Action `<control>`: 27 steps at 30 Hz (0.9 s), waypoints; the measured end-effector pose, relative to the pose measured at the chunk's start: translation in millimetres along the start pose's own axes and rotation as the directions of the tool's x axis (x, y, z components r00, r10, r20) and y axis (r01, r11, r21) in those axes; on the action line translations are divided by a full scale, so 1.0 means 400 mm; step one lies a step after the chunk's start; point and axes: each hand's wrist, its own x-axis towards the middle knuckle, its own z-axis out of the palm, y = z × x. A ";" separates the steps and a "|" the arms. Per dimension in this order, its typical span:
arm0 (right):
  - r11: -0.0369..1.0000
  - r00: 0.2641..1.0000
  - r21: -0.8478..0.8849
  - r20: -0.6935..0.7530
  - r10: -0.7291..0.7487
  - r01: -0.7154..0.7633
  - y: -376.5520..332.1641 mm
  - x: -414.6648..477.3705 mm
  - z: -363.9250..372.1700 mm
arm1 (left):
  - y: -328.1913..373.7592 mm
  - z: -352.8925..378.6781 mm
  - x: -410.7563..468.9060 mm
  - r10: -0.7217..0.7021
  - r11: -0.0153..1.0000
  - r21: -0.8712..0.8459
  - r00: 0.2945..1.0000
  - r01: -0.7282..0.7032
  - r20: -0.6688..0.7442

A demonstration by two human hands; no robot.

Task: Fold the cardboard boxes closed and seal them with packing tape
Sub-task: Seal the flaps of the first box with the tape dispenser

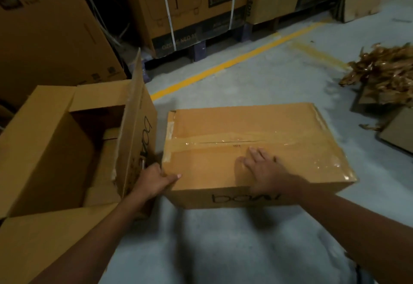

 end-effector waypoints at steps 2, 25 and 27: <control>0.996 0.997 0.062 0.004 0.071 -0.071 -0.004 0.000 0.005 | 0.019 0.034 -0.044 0.007 0.998 -0.069 0.993 0.002 0.119; 0.979 0.961 0.196 -0.256 0.109 -0.059 -0.136 -0.187 0.180 | 0.248 0.343 -0.205 0.059 0.964 -0.242 0.977 -0.108 -0.203; 0.969 0.945 0.216 -0.277 0.175 -0.117 -0.103 -0.222 0.201 | 0.278 0.379 -0.256 0.055 0.982 -0.170 0.991 -0.076 -0.125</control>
